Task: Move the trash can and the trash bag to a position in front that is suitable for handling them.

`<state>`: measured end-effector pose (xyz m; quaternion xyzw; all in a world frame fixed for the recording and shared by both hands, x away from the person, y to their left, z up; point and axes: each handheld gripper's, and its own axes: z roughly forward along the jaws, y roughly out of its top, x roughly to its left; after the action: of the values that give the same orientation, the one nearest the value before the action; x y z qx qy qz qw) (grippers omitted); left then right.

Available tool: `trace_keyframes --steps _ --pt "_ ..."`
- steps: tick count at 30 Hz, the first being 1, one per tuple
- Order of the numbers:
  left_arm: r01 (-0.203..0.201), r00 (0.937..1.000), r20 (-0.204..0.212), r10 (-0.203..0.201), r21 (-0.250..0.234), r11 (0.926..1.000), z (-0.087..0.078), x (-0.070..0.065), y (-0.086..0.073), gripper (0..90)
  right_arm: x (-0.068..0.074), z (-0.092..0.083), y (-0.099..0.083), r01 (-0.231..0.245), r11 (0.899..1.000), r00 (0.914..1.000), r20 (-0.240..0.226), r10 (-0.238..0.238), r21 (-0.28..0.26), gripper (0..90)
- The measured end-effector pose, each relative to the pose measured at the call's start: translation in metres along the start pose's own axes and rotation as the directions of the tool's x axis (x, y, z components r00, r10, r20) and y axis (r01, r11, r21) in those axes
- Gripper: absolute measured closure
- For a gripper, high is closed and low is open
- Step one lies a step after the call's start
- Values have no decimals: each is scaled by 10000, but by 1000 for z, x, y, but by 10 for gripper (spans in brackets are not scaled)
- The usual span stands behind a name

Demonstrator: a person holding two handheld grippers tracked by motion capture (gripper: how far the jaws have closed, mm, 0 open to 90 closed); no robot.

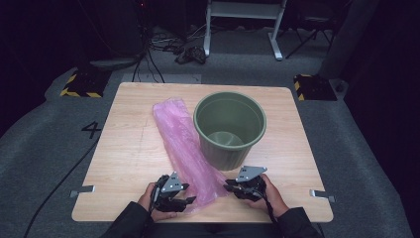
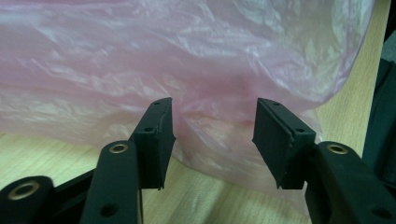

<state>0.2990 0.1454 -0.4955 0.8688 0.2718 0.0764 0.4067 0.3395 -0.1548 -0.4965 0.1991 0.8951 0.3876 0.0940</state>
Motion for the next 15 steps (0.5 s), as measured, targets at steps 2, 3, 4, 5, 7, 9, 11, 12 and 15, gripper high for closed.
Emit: trace_keyframes --steps 2,3,4,5,7,9,11,12,15 --pt "-83 10000 16 83 -124 9999 -4 0 0 454 -1 -1 0 10 10000 10000 13 -10 -23 787" --pt "-85 10000 29 85 -151 9998 -5 0 0 453 -1 -2 -1 3 10000 10000 15 -3 -42 797" --pt "-104 9999 14 105 -230 9997 -8 1 0 450 -2 -3 -1 24 10000 10000 23 -24 -74 808" --pt "-112 9999 -38 111 -236 9997 -10 1 -1 445 -3 -5 -1 33 9999 10000 74 -32 -97 832" --pt "-47 9999 -153 42 -345 9994 -16 4 -2 428 -4 -8 -2 46 9999 10000 79 -45 -132 877" --pt "162 9994 -304 -178 -519 9985 -25 9 -5 402 -5 -10 -3 57 9999 10000 13 -57 -108 899" --pt "353 9983 -431 -383 -681 9971 -32 13 -7 387 -7 -11 -5 49 10000 10000 48 -49 -19 900" --pt "344 9980 -507 -378 -648 9973 -37 16 -9 378 -7 -11 -6 21 10000 10000 47 -21 -30 900" --pt "290 9958 -851 -336 -551 9981 -47 23 -15 356 -9 -16 -6 -106 9997 9999 51 107 -229 785"
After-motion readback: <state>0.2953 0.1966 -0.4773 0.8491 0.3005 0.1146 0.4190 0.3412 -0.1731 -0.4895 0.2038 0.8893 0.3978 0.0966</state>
